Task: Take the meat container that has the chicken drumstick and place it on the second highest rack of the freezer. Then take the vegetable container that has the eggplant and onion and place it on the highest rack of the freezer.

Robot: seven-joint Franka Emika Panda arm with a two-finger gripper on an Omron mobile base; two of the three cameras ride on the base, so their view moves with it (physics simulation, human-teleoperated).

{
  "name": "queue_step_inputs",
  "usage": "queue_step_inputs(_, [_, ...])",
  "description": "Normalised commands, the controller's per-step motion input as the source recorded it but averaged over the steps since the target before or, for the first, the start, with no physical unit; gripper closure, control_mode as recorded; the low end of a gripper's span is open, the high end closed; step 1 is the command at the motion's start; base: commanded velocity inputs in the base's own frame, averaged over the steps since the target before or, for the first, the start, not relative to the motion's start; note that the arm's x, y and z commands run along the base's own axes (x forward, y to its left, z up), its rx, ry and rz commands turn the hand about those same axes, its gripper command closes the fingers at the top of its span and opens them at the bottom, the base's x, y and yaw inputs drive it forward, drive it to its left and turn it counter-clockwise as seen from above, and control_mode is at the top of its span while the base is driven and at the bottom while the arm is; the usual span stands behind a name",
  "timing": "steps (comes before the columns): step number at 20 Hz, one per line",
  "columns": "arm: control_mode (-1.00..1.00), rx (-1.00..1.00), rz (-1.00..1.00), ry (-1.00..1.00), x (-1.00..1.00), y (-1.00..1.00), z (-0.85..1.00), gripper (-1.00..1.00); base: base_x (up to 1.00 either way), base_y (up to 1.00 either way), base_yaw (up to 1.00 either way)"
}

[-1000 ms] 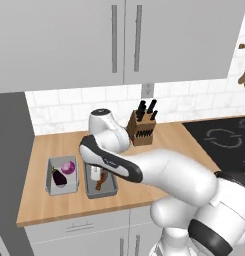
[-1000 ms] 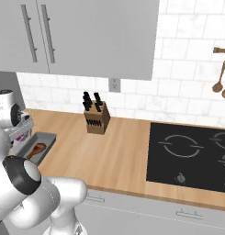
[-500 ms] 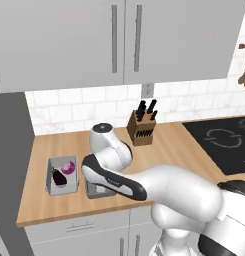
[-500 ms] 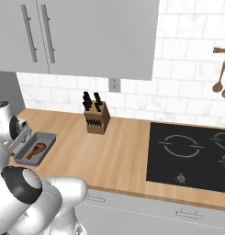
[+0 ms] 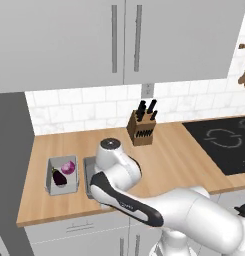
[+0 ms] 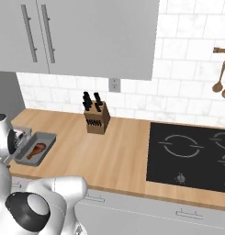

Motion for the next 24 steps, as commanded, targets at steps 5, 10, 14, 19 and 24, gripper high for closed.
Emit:
queue_step_inputs(5, [-1.0,-0.07,0.0,0.01,0.25,0.0,-0.08,-1.0,0.0,0.0,0.0])
queue_step_inputs(10, [-1.0,-0.06,0.0,0.03,0.25,-0.02,-0.1,-1.0,0.0,0.0,0.0])
queue_step_inputs(14, [-1.0,-0.07,0.0,0.02,0.13,-0.09,-0.17,-1.0,0.0,0.0,0.0])
queue_step_inputs(19, [-1.0,-0.02,0.0,0.0,0.08,-0.07,-0.11,-1.0,0.0,0.0,0.0])
queue_step_inputs(24, [-1.0,0.0,0.0,0.0,0.14,-0.19,-0.12,-1.0,0.0,0.0,0.0])
